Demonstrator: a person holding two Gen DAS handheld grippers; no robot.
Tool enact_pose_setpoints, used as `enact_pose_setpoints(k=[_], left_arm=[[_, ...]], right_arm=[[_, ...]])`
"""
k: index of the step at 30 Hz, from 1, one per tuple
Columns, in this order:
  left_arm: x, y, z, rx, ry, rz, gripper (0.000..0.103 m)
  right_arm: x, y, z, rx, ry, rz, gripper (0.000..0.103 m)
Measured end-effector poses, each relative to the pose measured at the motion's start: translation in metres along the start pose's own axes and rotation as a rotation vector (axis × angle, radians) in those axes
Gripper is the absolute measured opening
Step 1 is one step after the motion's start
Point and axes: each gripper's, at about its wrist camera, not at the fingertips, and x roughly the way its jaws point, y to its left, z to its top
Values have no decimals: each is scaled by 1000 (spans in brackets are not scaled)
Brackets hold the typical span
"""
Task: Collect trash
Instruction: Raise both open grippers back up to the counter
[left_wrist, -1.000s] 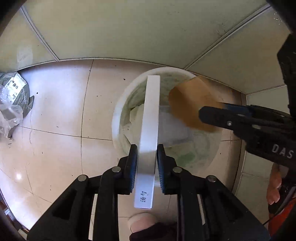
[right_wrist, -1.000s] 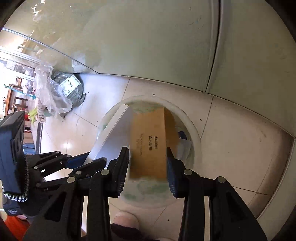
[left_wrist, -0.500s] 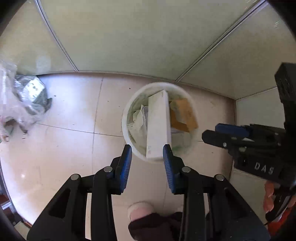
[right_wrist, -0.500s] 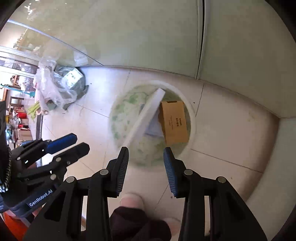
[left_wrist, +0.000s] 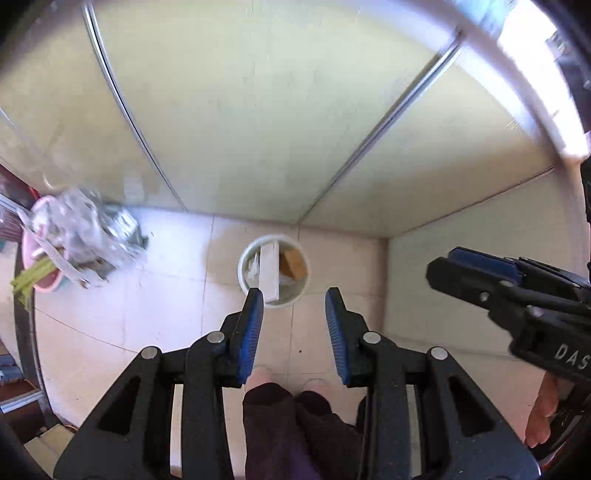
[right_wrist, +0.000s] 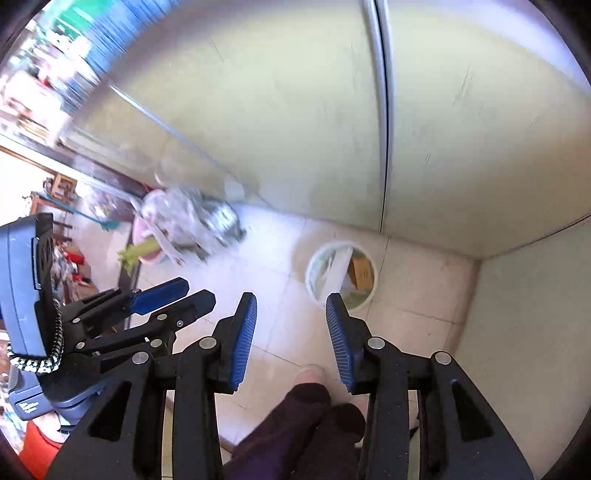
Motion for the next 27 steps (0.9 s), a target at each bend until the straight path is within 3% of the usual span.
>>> enact_pose_setpoints(k=[6,12,18,20,22,27], left_arm=[[-116,-17,38,32,-102,-25,34],[-184,-31,80,85,-206,-59,35],[-216,-48,135,101,-269,-72,39],[-222,-54,155,100,-285,-89,47],[-222,-62,176,96,-315,-63,49],[-206,-80,236,58,-352,-3,49]], right_arm=[[-111,31,27,19,-131,-58,39],[-176,45,51,65,-270,-115,40],[-221,46,88,99,-374,-112,40],[-230,42,106,89,-402,-102,44],[-239,34,122,81,-432,-104,51],[-242,2,177,32,-421,-52,51]])
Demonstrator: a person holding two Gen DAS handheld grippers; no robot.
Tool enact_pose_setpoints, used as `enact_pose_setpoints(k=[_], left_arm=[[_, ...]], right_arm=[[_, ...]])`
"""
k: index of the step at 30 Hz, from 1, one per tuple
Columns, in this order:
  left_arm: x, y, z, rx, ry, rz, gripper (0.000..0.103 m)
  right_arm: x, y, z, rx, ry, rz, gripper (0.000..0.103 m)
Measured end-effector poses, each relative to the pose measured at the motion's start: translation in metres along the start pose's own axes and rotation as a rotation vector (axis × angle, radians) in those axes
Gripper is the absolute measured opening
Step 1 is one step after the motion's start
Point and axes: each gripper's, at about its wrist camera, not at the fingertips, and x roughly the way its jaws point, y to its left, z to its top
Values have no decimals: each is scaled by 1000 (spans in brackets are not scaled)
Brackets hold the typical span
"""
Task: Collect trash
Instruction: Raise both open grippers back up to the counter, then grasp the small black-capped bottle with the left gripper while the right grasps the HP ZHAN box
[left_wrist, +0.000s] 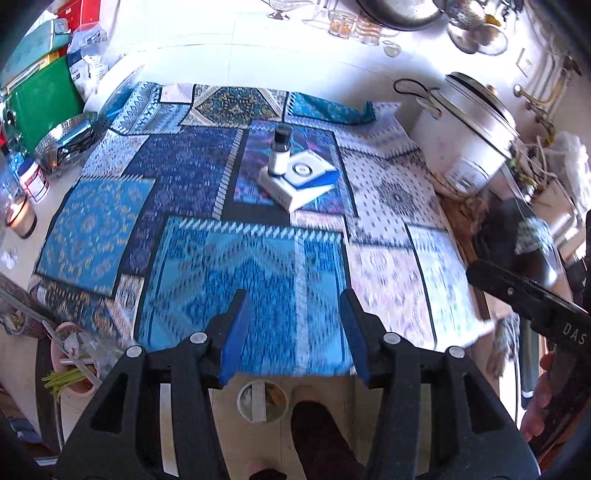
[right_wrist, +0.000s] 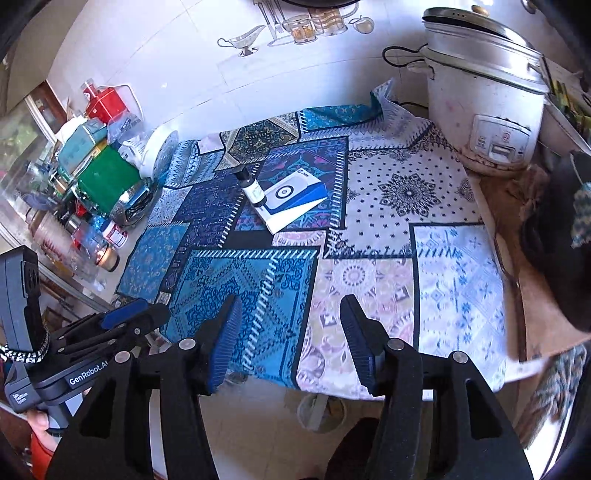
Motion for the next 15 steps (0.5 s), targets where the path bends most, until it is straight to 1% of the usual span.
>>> enact_pose_setpoints(k=[2,4,8,11,14,15], left_arm=[[18,-2,21,-32,-7,31,49],[44,-4,45,-62,-18,40,49],[101,2,84,-90,8,80,49],[132,5,105,-108,14,89,49],[156,7,122,-124,3,101,49],[162,8,127,-135,3,92,49]], right_arm=[[12,-13,24,-27,21,15,51],[26,-26,47,-57,58,29,51],[55,-51,85,-105,118,52,52],[85,-69,104,-134,170,54,52],[112,-82,115,-132,217,71,52],[119,-85,117,-127,233,80,52]])
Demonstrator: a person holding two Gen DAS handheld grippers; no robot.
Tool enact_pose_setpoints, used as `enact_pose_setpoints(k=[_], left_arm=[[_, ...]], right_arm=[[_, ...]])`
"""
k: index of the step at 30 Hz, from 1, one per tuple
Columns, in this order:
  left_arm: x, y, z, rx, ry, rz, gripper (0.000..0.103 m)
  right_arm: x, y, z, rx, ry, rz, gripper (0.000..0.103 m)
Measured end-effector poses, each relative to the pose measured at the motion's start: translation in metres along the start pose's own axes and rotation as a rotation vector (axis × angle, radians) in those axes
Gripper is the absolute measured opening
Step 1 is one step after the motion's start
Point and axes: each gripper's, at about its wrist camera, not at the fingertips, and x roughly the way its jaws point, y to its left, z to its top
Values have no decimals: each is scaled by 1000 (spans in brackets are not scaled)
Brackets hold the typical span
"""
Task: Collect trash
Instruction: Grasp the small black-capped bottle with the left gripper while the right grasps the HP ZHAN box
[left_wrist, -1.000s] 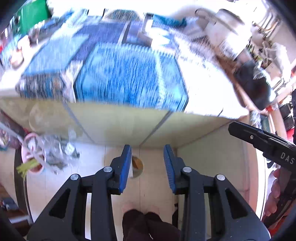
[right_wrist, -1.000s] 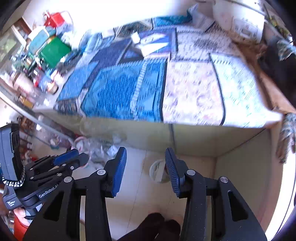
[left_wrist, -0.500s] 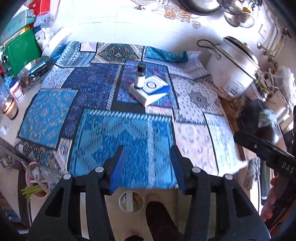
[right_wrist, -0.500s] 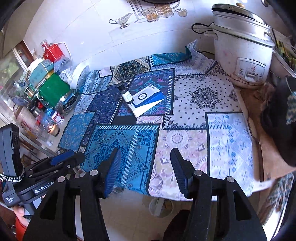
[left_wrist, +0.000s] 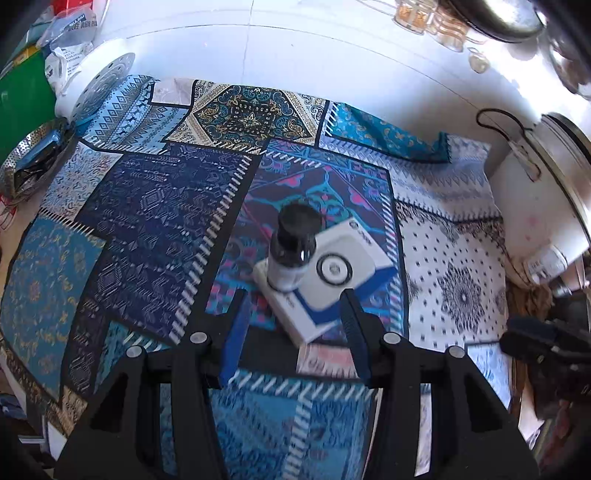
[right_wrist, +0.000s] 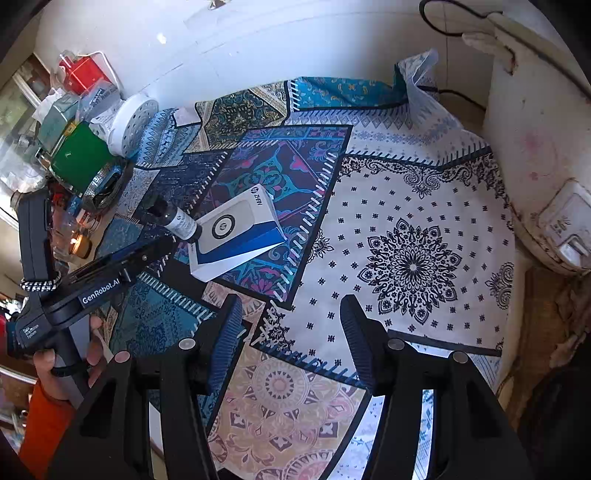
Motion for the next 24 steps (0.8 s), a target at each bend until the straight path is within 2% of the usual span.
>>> enact_pose_setpoints(k=[2,8,9,11,17,20,24], left_arm=[[9,0,7,-10,2,-17,49],[27,-2,19,17,-32,20,48],[29,-1,20,22,-36,19,45],[29,-1,22,40,-41,12,29],[18,15,30,83,-49,-17,27],[17,38,35,86,-51,26,27],[44,67,44,82,18,23,27]], right_arm=[[13,-6,6,10,26,14,52],[39,-7,15,39,72,51,52],[41,-7,16,44,75,49,52],[45,-4,16,60,74,41,52],[59,10,21,111,72,36,52],[68,21,26,128,64,26,52],[76,27,30,155,60,11,52]])
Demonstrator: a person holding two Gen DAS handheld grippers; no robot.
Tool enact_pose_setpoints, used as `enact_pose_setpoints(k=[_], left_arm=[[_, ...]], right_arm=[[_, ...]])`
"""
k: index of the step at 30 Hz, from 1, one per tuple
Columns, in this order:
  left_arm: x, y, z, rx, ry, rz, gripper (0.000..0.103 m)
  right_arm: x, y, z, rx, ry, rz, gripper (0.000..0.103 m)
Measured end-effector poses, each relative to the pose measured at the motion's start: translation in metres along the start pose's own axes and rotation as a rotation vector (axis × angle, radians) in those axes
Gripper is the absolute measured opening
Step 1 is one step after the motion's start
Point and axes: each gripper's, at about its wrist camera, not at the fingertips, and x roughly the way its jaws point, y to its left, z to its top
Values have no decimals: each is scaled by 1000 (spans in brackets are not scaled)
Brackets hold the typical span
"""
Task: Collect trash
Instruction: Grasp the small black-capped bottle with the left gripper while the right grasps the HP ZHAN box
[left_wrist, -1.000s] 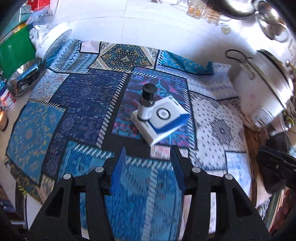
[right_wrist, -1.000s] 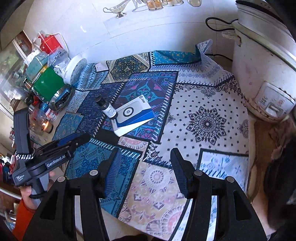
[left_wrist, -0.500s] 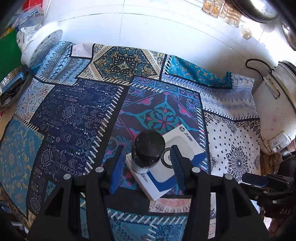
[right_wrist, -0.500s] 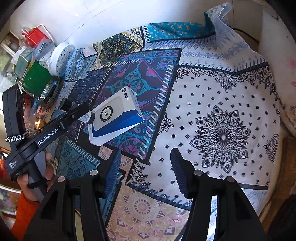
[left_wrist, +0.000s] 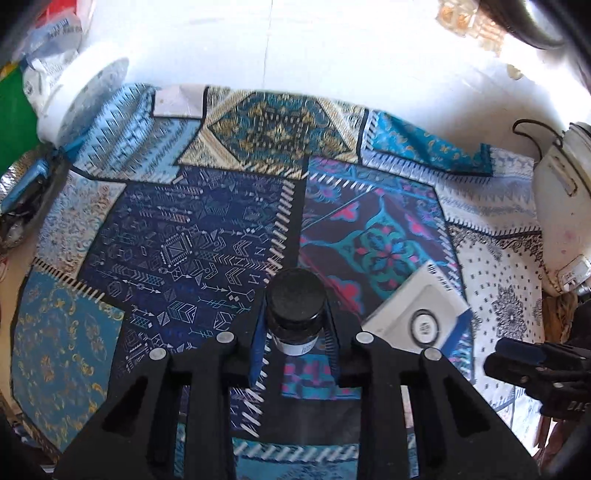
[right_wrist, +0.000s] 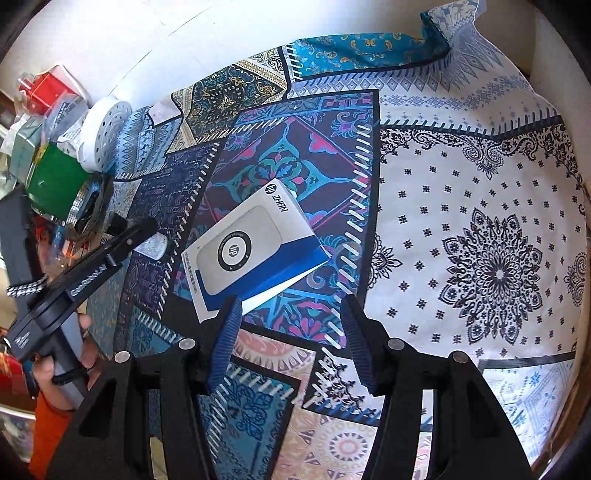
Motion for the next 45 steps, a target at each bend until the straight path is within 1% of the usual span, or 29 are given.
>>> enact_pose_setpoints(k=[1,3,5,8,11,13,16,18,19,22,24,27,31,33,38,41,45], left_arm=[[6,1,1,12,5,-4,27],[16,0,1,53,8,17,27],[17,-4,0,73,3,7,27],[17,-11,-5,85,18,-39,27],[12,-28,-18,112,45,-83,27],[7,-40,-29,102,73,-151,27],[0,-60,-46,100,105,-226,27],[-4,-70,-56,94,122,-254,27],[-7,-71,-59,88,122,-249,27],[-19,-65,-65,69,103,-196,27],[-29,-52,-67,54,90,-160,27],[-43,-29,-67,30,67,-112,27],[-56,-5,-63,-11,40,-75,27],[-60,2,-65,-27,34,-71,27],[-61,8,-71,-34,42,-73,27],[-61,7,-73,-20,46,-64,27],[-63,6,-73,-6,37,-65,27]], right_arm=[[1,0,0,10,2,3,52],[2,0,0,23,6,4,52],[1,0,-1,20,8,-9,52],[-1,0,-1,18,7,-24,52],[-6,-4,-1,27,-1,-25,52],[-10,-7,0,44,-18,-29,52],[-13,-12,3,64,-26,-33,52],[-11,-12,6,65,-23,-57,52],[-10,-11,7,65,-24,-61,52],[-4,-7,9,62,-14,-65,52],[2,0,11,44,-11,-65,52],[16,13,13,3,7,-95,52],[34,24,14,-13,39,-125,52],[38,28,12,-6,36,-124,64],[46,41,9,-26,43,-143,71],[51,51,9,-55,47,-176,76],[65,56,8,-87,82,-207,78]])
